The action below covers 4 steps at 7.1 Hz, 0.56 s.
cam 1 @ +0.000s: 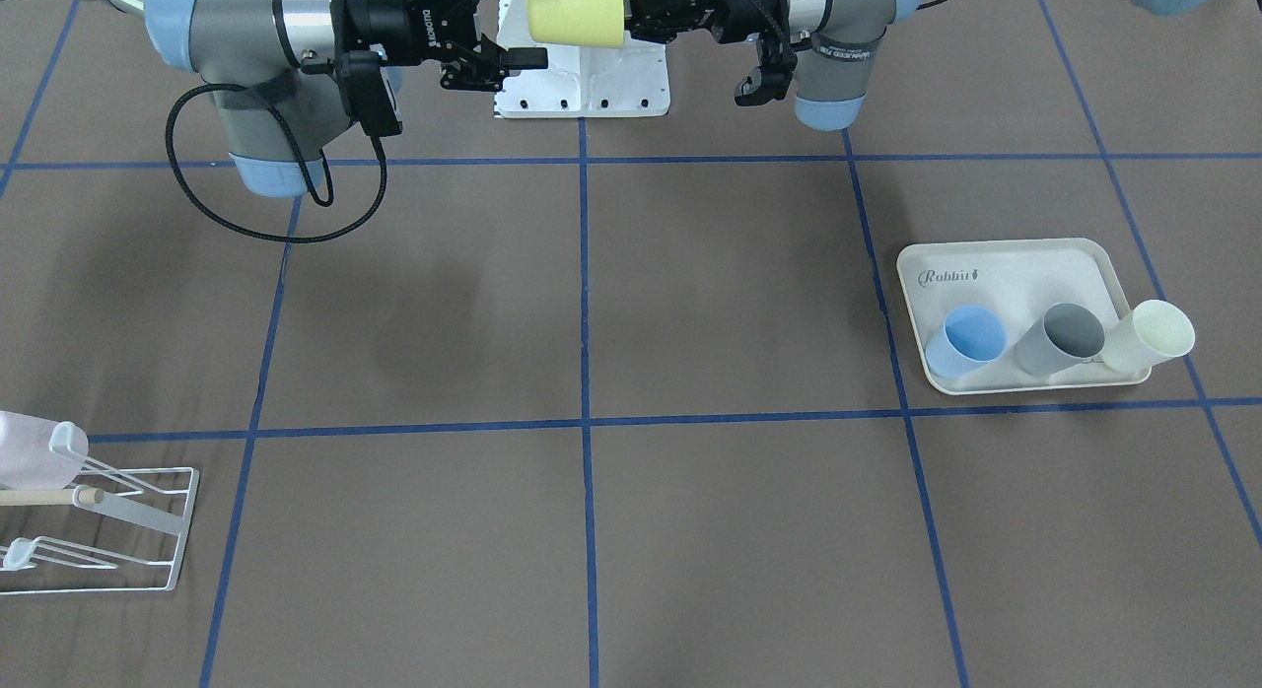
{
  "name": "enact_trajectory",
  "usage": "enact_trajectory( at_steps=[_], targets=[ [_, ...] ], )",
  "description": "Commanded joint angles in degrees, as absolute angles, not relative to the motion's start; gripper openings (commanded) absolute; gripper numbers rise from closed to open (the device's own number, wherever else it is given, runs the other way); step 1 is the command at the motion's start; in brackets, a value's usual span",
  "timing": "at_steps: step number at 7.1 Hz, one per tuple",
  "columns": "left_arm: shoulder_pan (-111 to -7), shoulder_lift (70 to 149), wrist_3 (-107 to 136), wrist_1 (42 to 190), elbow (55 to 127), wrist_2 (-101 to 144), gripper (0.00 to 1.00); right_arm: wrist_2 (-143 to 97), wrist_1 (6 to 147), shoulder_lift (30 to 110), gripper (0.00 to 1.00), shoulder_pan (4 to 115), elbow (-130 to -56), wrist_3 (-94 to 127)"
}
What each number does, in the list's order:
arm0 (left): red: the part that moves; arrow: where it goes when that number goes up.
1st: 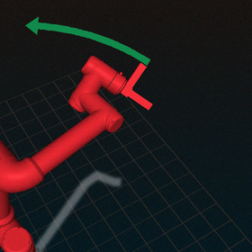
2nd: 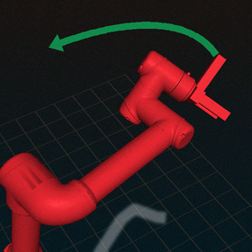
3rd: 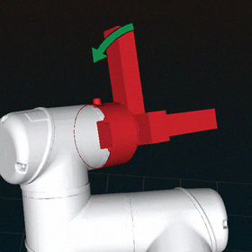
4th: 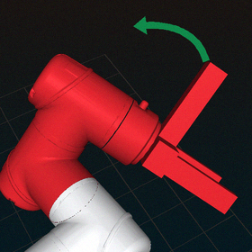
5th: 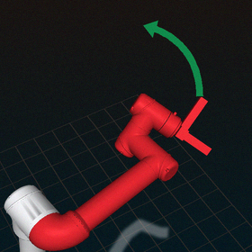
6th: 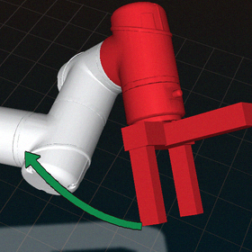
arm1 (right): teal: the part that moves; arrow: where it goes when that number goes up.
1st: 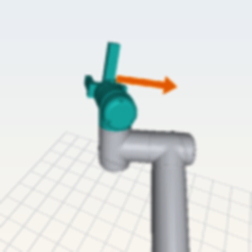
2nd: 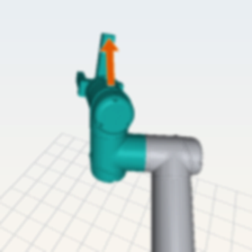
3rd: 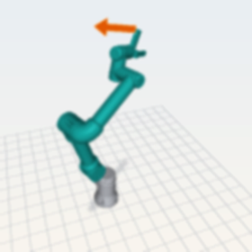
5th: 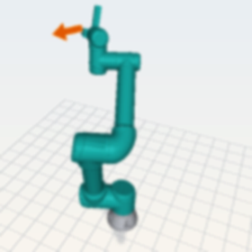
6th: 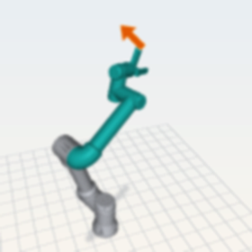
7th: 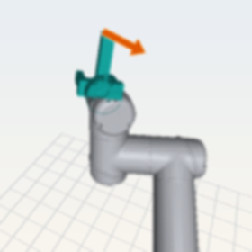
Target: Transfer IKEA cup to right arm and place on rack
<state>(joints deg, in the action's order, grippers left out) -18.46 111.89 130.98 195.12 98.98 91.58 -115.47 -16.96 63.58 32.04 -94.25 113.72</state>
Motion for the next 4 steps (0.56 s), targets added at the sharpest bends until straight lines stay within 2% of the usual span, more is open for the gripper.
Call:
enact_trajectory(
  at_steps=[1, 3, 4],
  targets=[
    [-18.5, 112.1, 131.0, 195.0, 99.0, 91.6, 0.0, -115.4, -16.6, 63.5, 0.99, 32.0, -94.2, 113.6],
    [-18.5, 112.1, 131.0, 194.9, 98.4, 91.6, 0.0, -115.3, -16.7, 63.3, 0.98, 32.0, -94.3, 113.7],
    [-18.5, 112.4, 131.0, 194.9, 98.0, 91.6, 0.0, -115.3, -16.7, 63.4, 0.91, 32.0, -94.3, 113.6]
  ],
)
